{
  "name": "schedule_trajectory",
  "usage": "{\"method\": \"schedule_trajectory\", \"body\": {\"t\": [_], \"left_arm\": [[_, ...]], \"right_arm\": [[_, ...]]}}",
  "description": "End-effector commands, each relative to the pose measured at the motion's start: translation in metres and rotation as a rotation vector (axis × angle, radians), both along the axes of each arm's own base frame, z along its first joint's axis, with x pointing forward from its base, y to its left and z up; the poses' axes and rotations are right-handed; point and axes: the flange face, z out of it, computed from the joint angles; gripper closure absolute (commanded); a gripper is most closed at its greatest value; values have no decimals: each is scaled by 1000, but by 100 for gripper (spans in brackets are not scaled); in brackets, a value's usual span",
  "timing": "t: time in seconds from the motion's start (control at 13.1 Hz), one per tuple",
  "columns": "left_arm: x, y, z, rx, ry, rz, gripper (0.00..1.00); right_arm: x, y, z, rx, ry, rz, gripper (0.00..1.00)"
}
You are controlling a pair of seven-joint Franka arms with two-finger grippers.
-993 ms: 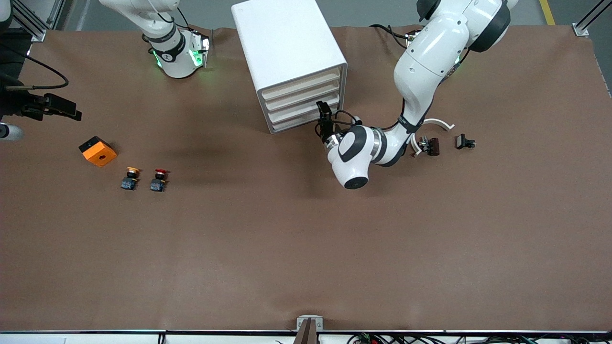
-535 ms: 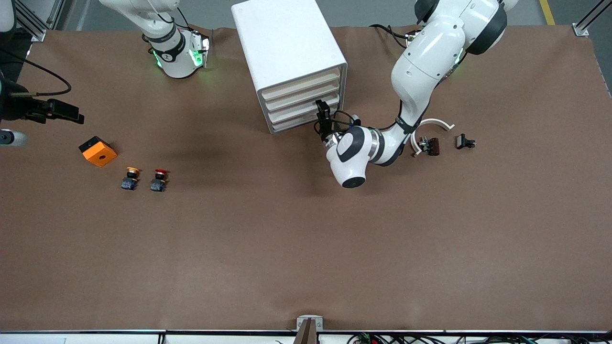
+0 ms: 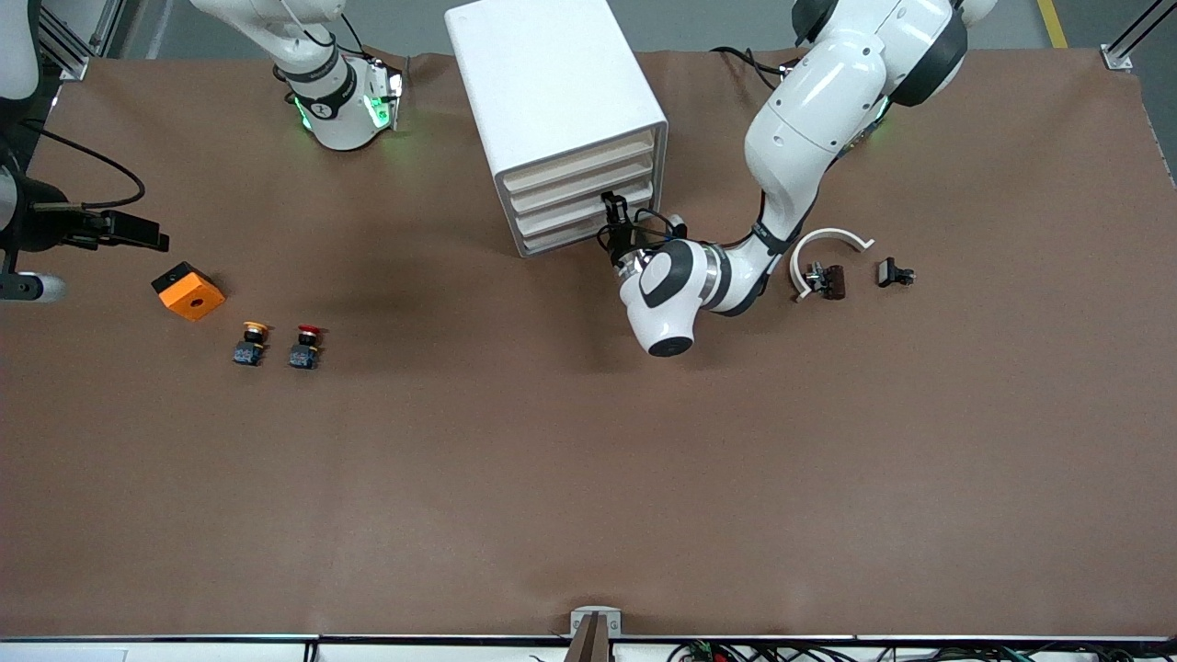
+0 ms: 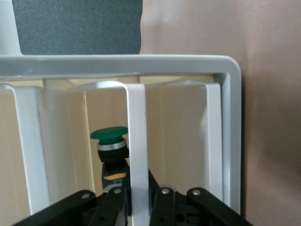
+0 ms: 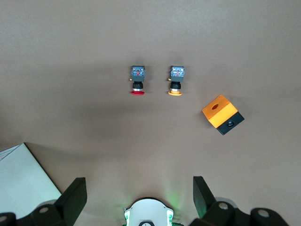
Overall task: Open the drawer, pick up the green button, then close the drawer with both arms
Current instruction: 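Pull the drawer open with the left gripper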
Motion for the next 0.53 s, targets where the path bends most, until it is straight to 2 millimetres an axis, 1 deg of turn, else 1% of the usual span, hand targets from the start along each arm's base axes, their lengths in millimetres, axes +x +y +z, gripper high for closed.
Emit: {"method": "schedule_trajectory", "body": {"t": [0.0, 0.08, 0.15, 0.31, 0.38, 0.46], "left_arm": [[26, 15, -1, -4, -20, 51, 100], [38, 18, 2, -14, -36, 67, 100], [53, 31, 1, -18, -39, 97, 100], [84, 54, 5, -24, -58, 174, 100], [88, 56, 5, -25, -60, 183, 100], [88, 55, 4, -31, -63, 181, 100]], "right_arm": [[1, -7, 4, -15, -2, -26, 0], [-1, -14, 4, -11, 0, -36, 0], [-1, -17, 3, -8, 3, -45, 0], [0, -15, 4, -13, 2, -38, 0], [1, -14, 2, -17, 1, -37, 0], [2, -16, 0, -19, 3, -38, 0]]}}
